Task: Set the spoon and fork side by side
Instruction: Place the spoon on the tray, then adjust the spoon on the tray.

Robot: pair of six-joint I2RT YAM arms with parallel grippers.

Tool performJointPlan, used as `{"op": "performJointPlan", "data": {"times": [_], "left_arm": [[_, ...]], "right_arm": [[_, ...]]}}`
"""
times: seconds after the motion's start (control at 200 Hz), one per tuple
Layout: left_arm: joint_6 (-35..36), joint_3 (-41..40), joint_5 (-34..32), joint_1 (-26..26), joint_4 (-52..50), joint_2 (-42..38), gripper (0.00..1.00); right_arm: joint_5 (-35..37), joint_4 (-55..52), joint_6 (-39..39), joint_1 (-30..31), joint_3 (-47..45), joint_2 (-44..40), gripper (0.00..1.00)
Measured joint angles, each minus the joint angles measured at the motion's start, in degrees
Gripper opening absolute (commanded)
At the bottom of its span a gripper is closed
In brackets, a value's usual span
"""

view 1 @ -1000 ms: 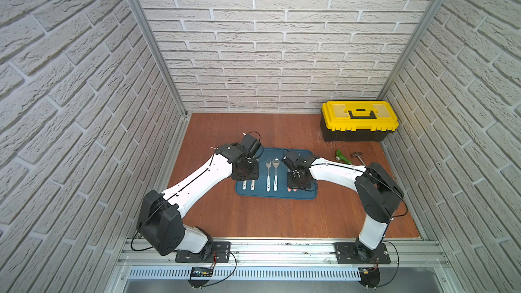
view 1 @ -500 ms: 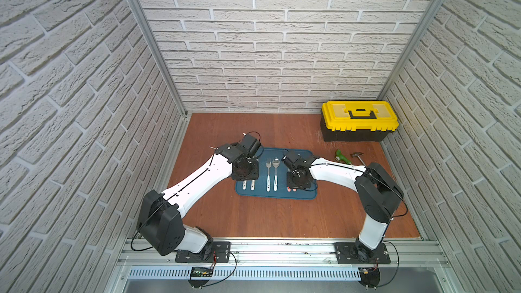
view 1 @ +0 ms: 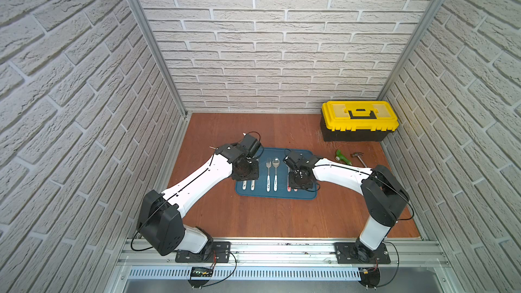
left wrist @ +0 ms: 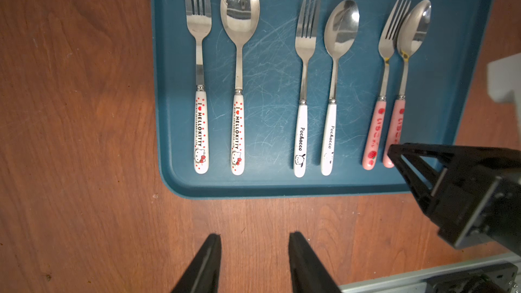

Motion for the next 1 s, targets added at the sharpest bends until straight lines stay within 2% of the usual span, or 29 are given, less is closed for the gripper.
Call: {"op": "performJointPlan", "data": {"times": [0.21, 0.505, 0.82, 1.0], "left_arm": [[0.0, 0.0, -0.1, 0.0, 0.0, 0.0, 0.45], [0.0, 0.0, -0.1, 0.0, 0.0, 0.0, 0.45], [0.0, 0.0, 0.0, 0.0, 0.0, 0.0, 0.45], [0.1, 0.0, 0.0, 0.0, 0.0, 0.0, 0.45]], "right_arm": [[1.0, -2.4, -1.0, 0.1, 1.3, -7.4, 0.29], [3.5, -3.7, -2.9, 0.1, 1.6, -10.6, 0.31], [4.7, -4.5, -6.8, -1.0, 8.5, 3.0, 0.31], [4.4, -4.5, -7.8, -2.7, 8.9, 5.8, 0.3]]}}
